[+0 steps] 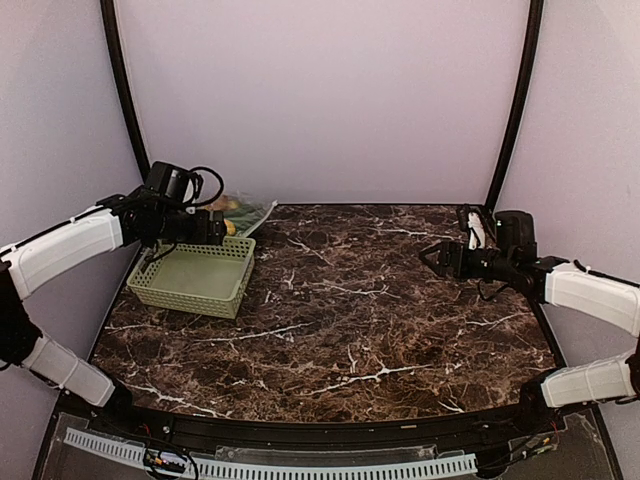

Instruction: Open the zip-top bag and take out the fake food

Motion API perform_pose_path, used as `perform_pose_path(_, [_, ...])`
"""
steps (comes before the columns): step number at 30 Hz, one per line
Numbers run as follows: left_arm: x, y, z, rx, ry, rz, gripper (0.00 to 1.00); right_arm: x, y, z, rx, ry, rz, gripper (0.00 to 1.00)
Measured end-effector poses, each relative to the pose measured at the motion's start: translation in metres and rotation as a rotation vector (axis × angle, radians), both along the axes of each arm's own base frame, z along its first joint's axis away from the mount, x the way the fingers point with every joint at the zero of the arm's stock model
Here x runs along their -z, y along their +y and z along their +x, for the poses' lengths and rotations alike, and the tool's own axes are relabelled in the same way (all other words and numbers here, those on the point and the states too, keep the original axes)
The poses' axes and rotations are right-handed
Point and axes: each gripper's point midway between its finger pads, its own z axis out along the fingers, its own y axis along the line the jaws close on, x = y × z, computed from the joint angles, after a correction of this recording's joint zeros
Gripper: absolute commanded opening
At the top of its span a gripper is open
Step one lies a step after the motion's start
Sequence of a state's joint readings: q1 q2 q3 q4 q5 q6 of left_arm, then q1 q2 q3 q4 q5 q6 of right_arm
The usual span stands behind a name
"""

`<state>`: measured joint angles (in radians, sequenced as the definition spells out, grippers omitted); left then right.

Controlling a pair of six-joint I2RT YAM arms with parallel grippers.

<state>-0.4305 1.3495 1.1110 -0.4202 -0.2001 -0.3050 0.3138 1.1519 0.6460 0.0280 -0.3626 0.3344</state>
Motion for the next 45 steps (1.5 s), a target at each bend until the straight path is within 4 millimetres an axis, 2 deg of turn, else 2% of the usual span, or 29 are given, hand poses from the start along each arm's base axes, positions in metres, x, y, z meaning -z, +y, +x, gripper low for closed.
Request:
perform_pose_path(3, [-0.019, -0.011, 0.024, 0.029, -0.023, 0.028, 0.99, 0.002, 0.0, -0.001, -0.002, 0.001, -0.003, 0.99])
perform_pose_path(9, [-0.045, -0.028, 0.067, 0.09, -0.047, 0.109, 0.99, 0.003, 0.0, -0.005, -0.013, -0.005, -0.005, 0.99])
perform_pose_path(12, [-0.051, -0.036, 0.09, 0.113, -0.051, 0.155, 0.99, 0.006, 0.0, -0.006, -0.016, -0.001, -0.005, 0.99])
perform_pose_path(15, [-0.049, -0.044, 0.111, 0.133, -0.046, 0.194, 0.96, 0.012, 0.001, -0.009, -0.023, 0.007, -0.003, 0.99])
perform_pose_path(22, [-0.013, -0.069, 0.147, 0.196, 0.008, 0.272, 0.81, 0.02, 0.005, -0.012, -0.044, 0.02, 0.011, 0.99])
perform_pose_path(28, [0.032, -0.087, 0.167, 0.239, 0.057, 0.382, 0.74, 0.025, 0.008, -0.01, -0.056, 0.033, 0.017, 0.99])
perform_pose_path(31, [0.057, -0.087, 0.169, 0.252, 0.093, 0.446, 0.77, 0.026, 0.009, -0.009, -0.06, 0.033, 0.02, 0.99])
perform_pose_path(34, [0.074, -0.086, 0.171, 0.262, 0.116, 0.507, 0.84, 0.027, 0.009, -0.008, -0.061, 0.035, 0.02, 0.99])
perform_pose_path(36, [0.083, -0.085, 0.172, 0.265, 0.126, 0.543, 0.85, 0.027, 0.009, -0.008, -0.061, 0.035, 0.021, 0.99])
perform_pose_path(42, [0.095, -0.086, 0.188, 0.262, 0.118, 0.61, 0.93, 0.032, 0.01, -0.008, -0.062, 0.045, 0.019, 0.99])
perform_pose_path(45, [0.099, -0.086, 0.195, 0.258, 0.113, 0.639, 0.94, 0.034, 0.01, -0.008, -0.062, 0.05, 0.018, 0.99])
